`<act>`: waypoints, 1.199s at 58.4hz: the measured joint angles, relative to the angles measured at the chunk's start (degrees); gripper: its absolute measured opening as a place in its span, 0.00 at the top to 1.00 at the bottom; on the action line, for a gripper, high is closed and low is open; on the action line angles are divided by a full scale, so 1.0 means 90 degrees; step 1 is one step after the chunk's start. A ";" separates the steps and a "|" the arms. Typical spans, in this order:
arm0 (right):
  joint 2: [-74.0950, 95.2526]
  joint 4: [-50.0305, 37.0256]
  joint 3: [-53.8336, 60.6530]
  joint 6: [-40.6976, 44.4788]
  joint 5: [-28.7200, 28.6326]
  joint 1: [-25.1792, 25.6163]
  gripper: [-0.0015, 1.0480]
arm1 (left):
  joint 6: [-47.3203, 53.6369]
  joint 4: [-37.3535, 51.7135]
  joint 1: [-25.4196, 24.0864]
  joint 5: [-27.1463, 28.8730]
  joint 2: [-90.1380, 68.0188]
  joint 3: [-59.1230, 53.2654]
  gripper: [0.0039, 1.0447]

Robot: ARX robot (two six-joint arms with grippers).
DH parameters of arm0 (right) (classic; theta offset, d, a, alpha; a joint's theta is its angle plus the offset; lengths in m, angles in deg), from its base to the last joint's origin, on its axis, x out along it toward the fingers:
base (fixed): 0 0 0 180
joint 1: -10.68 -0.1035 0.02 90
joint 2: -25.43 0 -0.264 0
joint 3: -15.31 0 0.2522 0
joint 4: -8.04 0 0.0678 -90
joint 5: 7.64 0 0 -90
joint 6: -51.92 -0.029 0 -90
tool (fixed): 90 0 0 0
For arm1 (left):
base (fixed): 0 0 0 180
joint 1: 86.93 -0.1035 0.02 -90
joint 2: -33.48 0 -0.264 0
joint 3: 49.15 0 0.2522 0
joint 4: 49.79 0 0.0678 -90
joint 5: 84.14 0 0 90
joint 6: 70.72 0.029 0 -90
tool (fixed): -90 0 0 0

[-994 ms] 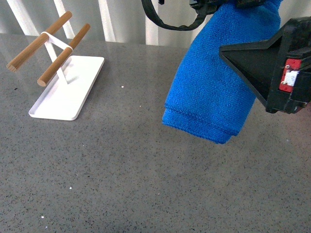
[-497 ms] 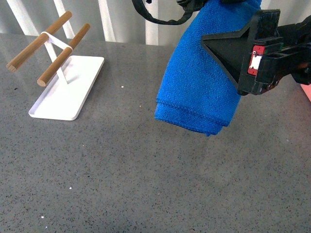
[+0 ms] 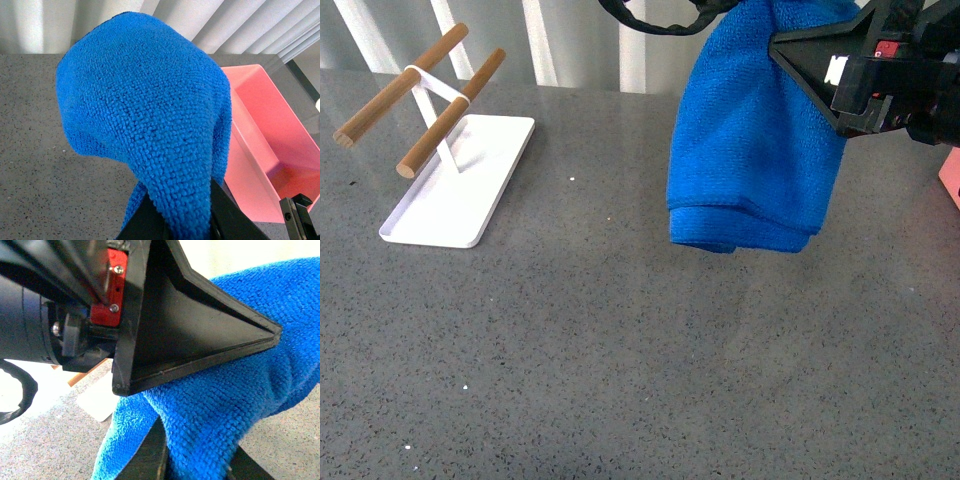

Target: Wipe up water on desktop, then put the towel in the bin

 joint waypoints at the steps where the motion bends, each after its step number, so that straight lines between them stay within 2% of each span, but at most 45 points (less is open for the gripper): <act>1: 0.0005 -0.0010 -0.0005 -0.0022 0.0015 -0.0002 0.88 | -0.0010 0.0000 0.0000 -0.0019 0.0000 0.0000 0.94; 6: 0.0029 -0.0022 -0.0017 -0.0090 0.0034 -0.0005 0.97 | -0.0019 0.0000 0.0000 -0.0049 0.0000 0.0002 0.94; 30: -0.0007 0.0134 -0.0087 -0.0119 -0.0092 0.0129 0.97 | -0.0061 0.0000 -0.0017 -0.0070 0.0000 0.0002 0.93; 49: -0.0095 0.0367 -0.0141 -0.0112 -0.0182 0.0330 0.97 | -0.0112 0.0029 -0.0102 -0.0301 0.0000 0.0017 0.48; 65: -0.0270 0.0435 -0.0182 -0.0109 -0.0187 0.0551 0.97 | -0.0117 0.0024 -0.0551 -0.0289 -0.0005 0.0017 0.08; 67: -0.0282 0.0435 -0.0182 -0.0112 -0.0187 0.0578 0.97 | -0.0080 0.0012 -0.0631 -0.0282 -0.0012 0.0017 0.05; 70: -0.0294 0.0440 -0.0182 -0.0112 -0.0185 0.0617 0.97 | 0.0000 -0.0036 -0.0777 -0.0245 -0.0017 0.0015 0.07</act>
